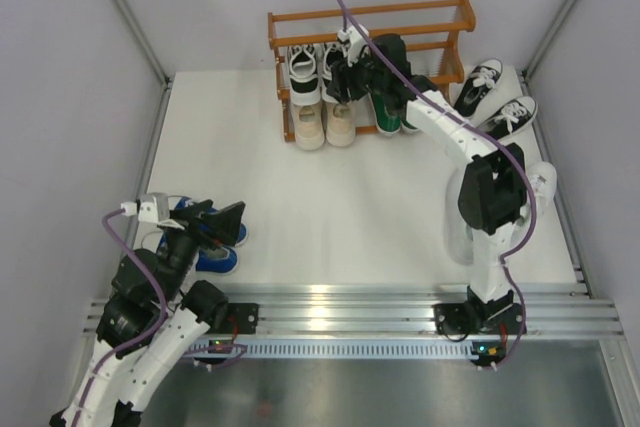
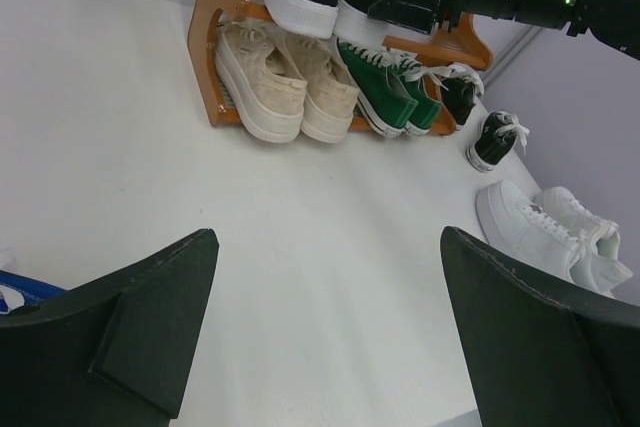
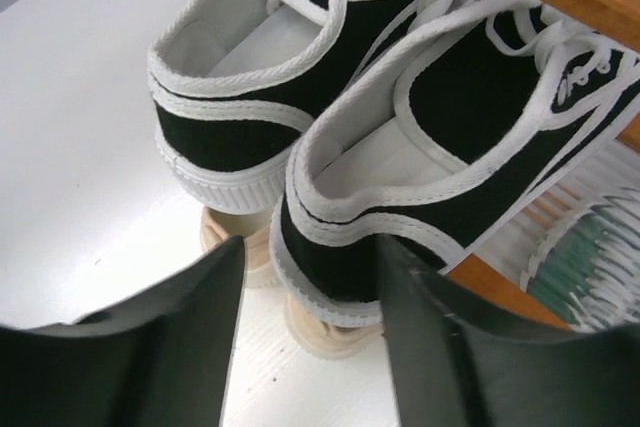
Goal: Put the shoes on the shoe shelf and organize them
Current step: Place the shoe at the shoe shelf.
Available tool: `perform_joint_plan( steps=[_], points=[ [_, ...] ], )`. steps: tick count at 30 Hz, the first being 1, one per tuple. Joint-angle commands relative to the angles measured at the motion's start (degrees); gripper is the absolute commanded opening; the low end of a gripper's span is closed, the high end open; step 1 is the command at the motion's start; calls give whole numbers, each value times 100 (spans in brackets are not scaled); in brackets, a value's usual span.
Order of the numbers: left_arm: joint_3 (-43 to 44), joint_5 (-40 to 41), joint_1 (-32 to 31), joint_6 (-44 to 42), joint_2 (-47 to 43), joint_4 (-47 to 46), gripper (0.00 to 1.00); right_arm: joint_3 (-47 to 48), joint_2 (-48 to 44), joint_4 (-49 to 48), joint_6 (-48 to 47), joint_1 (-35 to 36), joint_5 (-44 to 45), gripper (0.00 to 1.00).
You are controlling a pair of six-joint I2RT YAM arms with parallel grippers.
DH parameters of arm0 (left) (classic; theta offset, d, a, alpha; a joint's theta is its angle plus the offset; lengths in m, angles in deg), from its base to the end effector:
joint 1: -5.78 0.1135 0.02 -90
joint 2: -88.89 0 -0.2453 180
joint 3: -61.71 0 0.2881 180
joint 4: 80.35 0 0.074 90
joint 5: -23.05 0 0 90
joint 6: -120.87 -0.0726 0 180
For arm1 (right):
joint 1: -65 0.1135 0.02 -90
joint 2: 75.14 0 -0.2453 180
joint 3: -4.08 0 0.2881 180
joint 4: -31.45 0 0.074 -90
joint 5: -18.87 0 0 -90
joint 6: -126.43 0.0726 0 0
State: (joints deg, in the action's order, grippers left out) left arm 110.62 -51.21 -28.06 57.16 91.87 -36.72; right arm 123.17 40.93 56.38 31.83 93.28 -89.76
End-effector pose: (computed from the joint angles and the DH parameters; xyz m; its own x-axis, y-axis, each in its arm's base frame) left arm 0.1100 -0.0500 0.3390 -0.1078 -0.4410 -0.8910 0.2935 0.8422 -0.4523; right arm 0.4716 0.2800 0.2957 -0.2706 -0.2319 -0.9343 -0.7340 0.6777 0.0444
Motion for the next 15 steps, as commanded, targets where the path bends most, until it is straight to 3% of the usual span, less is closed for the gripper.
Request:
perform_joint_plan(
  steps=[1,3,9,15],
  points=[
    [-6,42,9,254,114,-6,98,105,-338,-43,-172,82,-79,59],
    [-6,113,1,482,211,29,97,-88,-593,-42,-321,56,-79,74],
    [-15,516,9,1378,1054,292,95,-1089,-1910,211,-1242,-23,70,95],
    [-164,822,10,2327,2117,415,92,-2546,-3342,801,-2595,-15,-149,99]
  ],
)
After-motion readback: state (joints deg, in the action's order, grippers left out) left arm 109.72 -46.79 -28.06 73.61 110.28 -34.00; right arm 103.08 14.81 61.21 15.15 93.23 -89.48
